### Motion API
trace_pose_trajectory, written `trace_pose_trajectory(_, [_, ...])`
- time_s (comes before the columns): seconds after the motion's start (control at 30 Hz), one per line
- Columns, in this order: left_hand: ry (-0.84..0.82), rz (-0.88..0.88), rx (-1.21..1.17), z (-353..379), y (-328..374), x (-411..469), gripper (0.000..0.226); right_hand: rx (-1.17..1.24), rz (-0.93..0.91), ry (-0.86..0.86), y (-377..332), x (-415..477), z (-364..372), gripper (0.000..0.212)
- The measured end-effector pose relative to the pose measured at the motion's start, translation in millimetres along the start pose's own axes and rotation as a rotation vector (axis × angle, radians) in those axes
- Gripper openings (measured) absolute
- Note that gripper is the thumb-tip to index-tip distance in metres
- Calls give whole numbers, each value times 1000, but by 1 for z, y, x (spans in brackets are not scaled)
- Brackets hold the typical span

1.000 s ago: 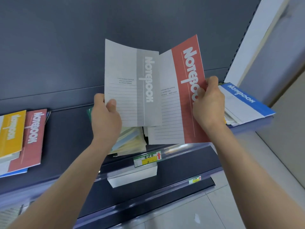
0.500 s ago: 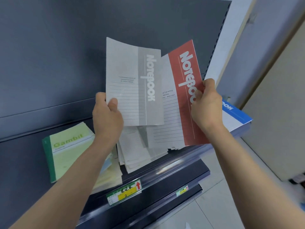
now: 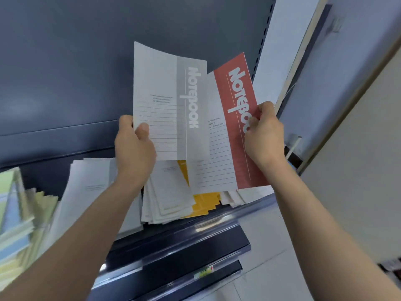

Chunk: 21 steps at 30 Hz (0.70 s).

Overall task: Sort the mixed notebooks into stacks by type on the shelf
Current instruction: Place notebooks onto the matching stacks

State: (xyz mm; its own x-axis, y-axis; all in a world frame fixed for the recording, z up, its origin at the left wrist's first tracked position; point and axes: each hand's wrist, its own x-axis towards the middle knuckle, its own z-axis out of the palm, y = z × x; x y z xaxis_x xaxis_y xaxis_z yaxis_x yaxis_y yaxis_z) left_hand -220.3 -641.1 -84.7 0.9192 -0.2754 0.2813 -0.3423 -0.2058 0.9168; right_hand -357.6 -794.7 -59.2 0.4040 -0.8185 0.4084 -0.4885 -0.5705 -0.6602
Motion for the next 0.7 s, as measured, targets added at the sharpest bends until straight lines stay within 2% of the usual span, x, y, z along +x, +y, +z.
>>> trace_pose_trajectory(0.27, [130, -67, 108, 89, 23, -43, 10, 60, 4, -209, 90, 64, -30, 24])
trace_pose_trajectory(0.5, [235, -179, 168, 101, 27, -69, 5, 34, 30, -445, 123, 79, -12, 25])
trace_pose_trajectory(0.7, [298, -218, 179, 96, 26, -83, 6, -167, -39, -505, 141, 81, 10, 30])
